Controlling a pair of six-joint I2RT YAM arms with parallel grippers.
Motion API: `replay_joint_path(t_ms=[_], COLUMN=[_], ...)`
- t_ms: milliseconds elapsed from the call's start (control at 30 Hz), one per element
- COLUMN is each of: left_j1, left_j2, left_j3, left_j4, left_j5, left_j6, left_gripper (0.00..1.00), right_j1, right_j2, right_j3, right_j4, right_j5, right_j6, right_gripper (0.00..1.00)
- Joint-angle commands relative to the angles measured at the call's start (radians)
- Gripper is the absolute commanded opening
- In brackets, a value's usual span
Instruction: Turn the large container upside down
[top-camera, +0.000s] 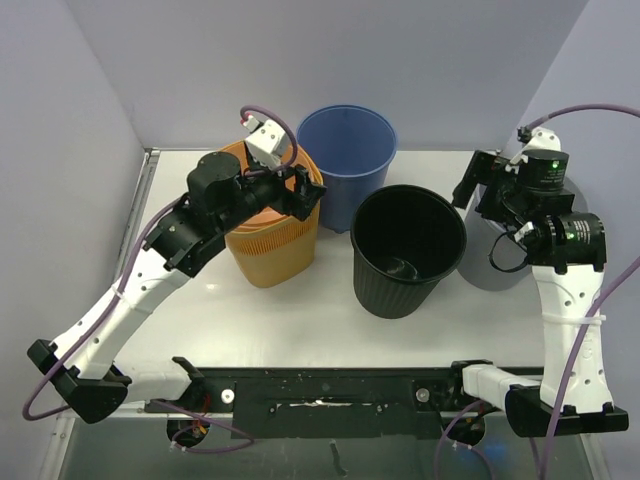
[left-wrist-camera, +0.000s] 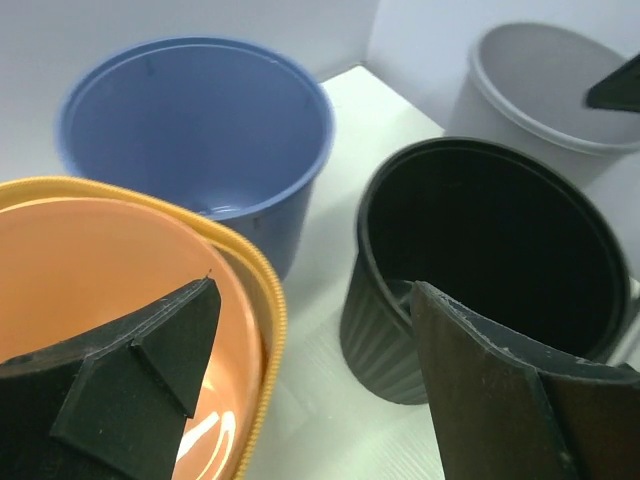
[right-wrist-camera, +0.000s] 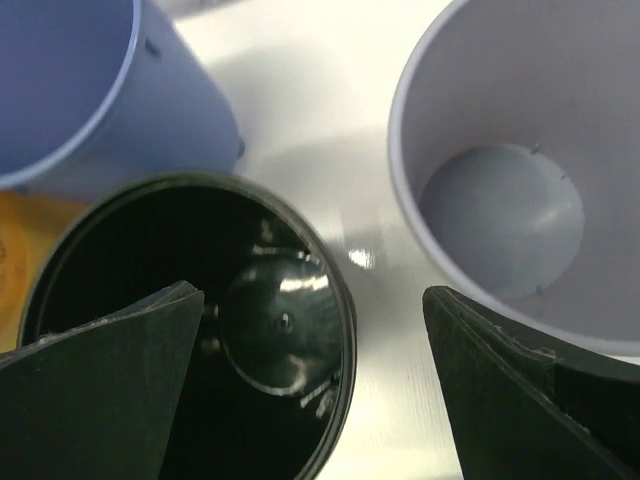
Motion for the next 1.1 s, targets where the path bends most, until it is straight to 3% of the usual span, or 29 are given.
replay_joint_path(t_ms=[0,200,433,567,733,900,1067], left_j1=[-0.053,-0.149,-0.160,-0.160,-0.150,-0.094,0.041], left_j2=[0.019,0.091,0.048,0.026,-0.006,-0.014,-0.014], left_j3=[0.058,0.015,-0.228,-0.348,-0.436,-0.465,-0.481], left_j4=[0.076,0.064,0.174,0.293,0.318,0.323,0.355], left_j5=[0.141,0.146,0.103,0.037,-0.101,-0.167,-0.093], left_j6=[-0.006,-0.034,-0.108,-0.055,-0.035,-0.023,-0.047], left_gripper=[0.77,0.77,0.77,0.77,0.80,0.81,0.82], right_j1=[0.002,0.018,0.019,0.020,0.021,0.021,0.022], right_j2=[-0.014,-0.071,-0.127,-0.073,-0.075,-0.094,-0.086], right_j3=[0.026,-0.035,-0.112,-0.066,-0.059,-0.111,-0.114], right_j4=[-0.153,-0.169,-0.130,-0.166,-0.168,-0.138,-0.148], right_j5=[-0.140,-0.139,-0.058,-0.041,-0.010,-0.028,-0.037], right_j6=[-0.084,-0.028,-0.014,-0.050,-0.068,-0.063,-0.058], right_gripper=[0.98,0.97,0.98,0.98,0.98,0.97,0.97])
